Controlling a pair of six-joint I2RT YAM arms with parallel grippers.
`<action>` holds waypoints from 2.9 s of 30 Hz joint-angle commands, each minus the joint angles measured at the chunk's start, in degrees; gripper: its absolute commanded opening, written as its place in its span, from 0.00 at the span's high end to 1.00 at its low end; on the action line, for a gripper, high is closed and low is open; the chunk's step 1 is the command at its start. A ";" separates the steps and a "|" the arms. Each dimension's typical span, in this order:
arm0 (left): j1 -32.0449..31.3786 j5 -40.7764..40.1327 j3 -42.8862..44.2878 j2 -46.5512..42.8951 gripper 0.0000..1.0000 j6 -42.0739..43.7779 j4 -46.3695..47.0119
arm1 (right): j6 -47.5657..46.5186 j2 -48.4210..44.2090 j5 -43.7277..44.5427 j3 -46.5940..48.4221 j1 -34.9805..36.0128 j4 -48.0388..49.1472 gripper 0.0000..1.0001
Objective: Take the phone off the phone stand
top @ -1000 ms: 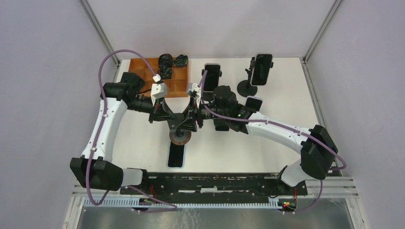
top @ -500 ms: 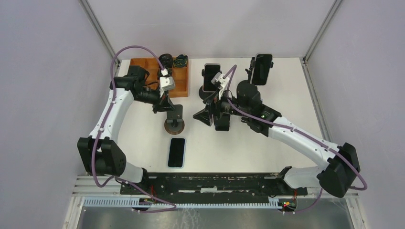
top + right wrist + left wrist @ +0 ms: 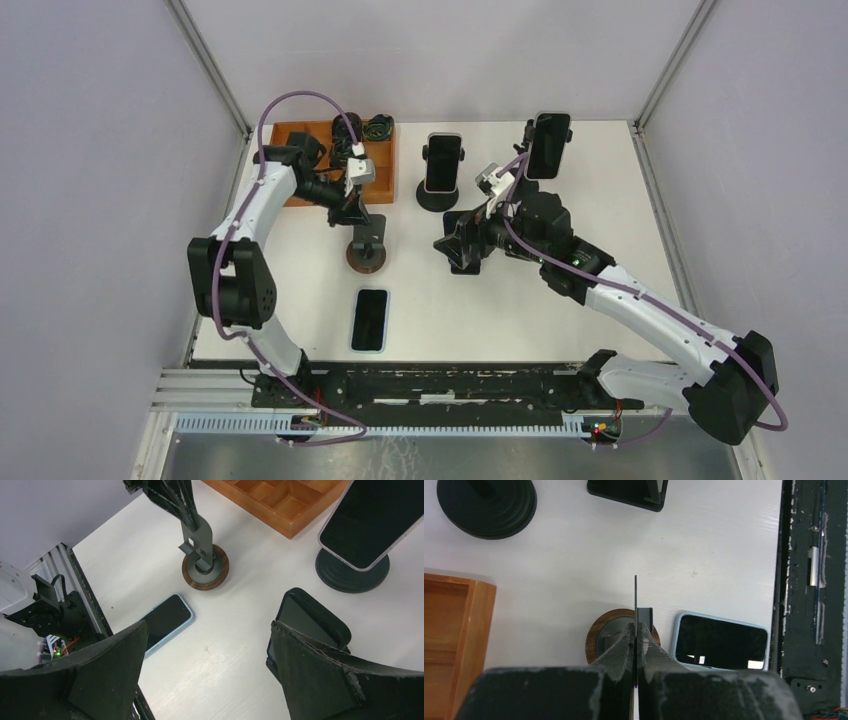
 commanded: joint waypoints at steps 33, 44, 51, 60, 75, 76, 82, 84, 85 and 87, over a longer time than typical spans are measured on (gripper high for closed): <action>7.45 5.67 24.44 16.82 0.00 19.69 -16.11 | 0.72 7.26 16.65 -7.66 -3.12 2.14 0.02; 8.09 10.73 26.06 1.86 0.00 -25.81 -2.61 | -1.23 14.92 12.91 -6.14 -6.21 6.58 0.02; 8.07 8.13 21.21 -6.05 0.00 -31.58 -1.43 | -2.15 17.28 9.42 -6.93 -7.70 10.62 0.02; 8.08 3.07 18.72 -13.31 0.00 -48.92 9.40 | -0.55 21.28 8.15 -8.70 -9.28 15.89 0.02; 8.07 0.22 14.95 -15.50 0.00 -35.49 2.54 | 0.51 25.29 0.91 -9.81 -11.05 22.65 0.42; 8.03 0.65 14.78 -15.55 0.00 -34.46 1.85 | 0.75 25.31 0.12 -10.04 -11.07 23.19 0.48; 7.81 1.97 14.44 -14.69 0.00 -26.37 -4.66 | 1.63 25.08 -3.20 -10.64 -11.10 24.23 0.76; 7.53 1.89 13.28 -14.68 0.00 -24.93 -5.25 | 2.00 24.75 -4.48 -10.70 -11.06 24.50 0.84; 7.32 1.80 12.55 -14.68 0.00 -23.95 -5.61 | 2.21 24.65 -5.18 -10.81 -11.06 24.70 0.88; 6.95 1.90 11.60 -14.75 0.00 -22.55 -5.97 | 2.81 24.37 -7.80 -10.95 -11.07 25.48 0.94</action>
